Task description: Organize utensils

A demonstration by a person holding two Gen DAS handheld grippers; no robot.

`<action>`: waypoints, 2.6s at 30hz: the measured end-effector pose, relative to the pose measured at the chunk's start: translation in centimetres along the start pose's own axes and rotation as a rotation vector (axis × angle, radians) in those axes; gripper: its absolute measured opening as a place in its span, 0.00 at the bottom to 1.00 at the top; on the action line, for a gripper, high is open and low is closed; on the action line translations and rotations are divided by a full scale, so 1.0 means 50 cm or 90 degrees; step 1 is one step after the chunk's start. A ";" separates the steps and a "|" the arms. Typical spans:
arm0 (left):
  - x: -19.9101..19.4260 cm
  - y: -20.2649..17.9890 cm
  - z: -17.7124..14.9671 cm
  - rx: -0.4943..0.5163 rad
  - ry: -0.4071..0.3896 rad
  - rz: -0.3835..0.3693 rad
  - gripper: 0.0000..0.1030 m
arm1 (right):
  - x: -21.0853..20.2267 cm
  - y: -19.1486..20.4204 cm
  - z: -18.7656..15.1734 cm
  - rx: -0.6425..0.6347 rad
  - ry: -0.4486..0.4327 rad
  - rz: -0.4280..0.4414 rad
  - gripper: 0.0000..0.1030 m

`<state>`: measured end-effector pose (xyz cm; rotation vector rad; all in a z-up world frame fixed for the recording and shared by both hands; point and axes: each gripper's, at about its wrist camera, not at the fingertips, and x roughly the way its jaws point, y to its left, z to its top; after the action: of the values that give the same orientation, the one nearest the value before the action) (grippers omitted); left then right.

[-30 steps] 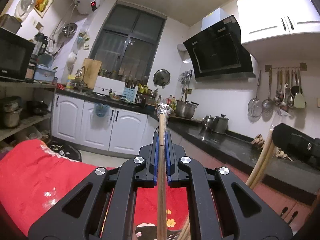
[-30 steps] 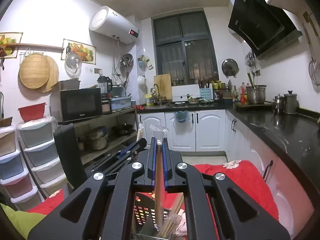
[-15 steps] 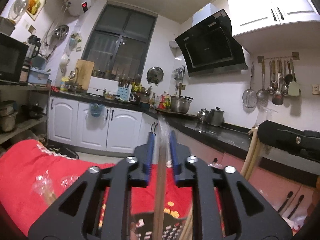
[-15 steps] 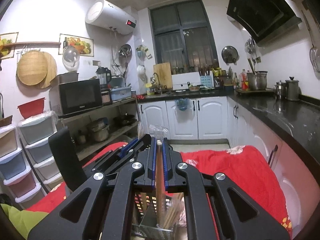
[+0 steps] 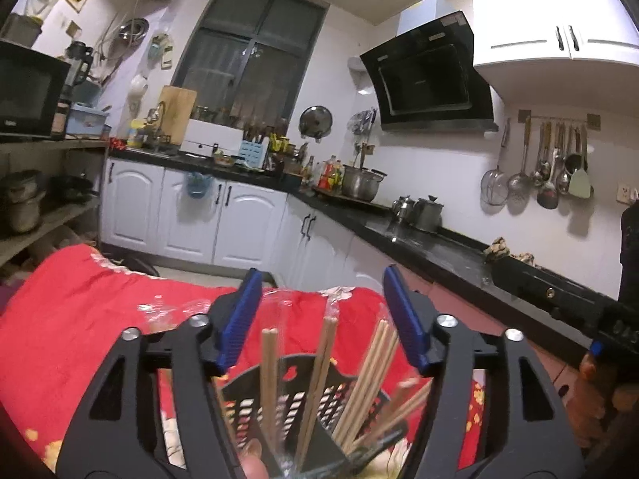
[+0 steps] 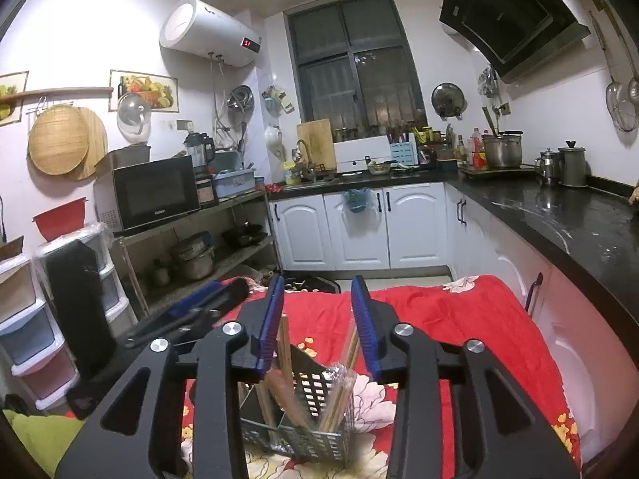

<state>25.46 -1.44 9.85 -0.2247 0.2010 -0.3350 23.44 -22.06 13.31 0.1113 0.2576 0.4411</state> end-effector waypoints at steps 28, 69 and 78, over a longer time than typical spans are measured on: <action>-0.151 -0.031 -0.043 0.004 0.163 0.035 0.90 | -0.135 0.043 -0.084 -0.034 0.049 -0.024 0.92; -0.316 -0.073 -0.309 0.063 0.112 0.225 0.90 | -0.279 0.092 -0.350 -0.062 -0.073 -0.095 0.94; -0.338 -0.089 -0.306 0.087 0.065 0.220 0.90 | -0.291 0.097 -0.369 -0.064 -0.103 -0.103 0.94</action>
<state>4.97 -2.51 -1.00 -0.0348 0.3118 -0.0163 3.79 -23.09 -0.40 0.0277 0.0849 0.2821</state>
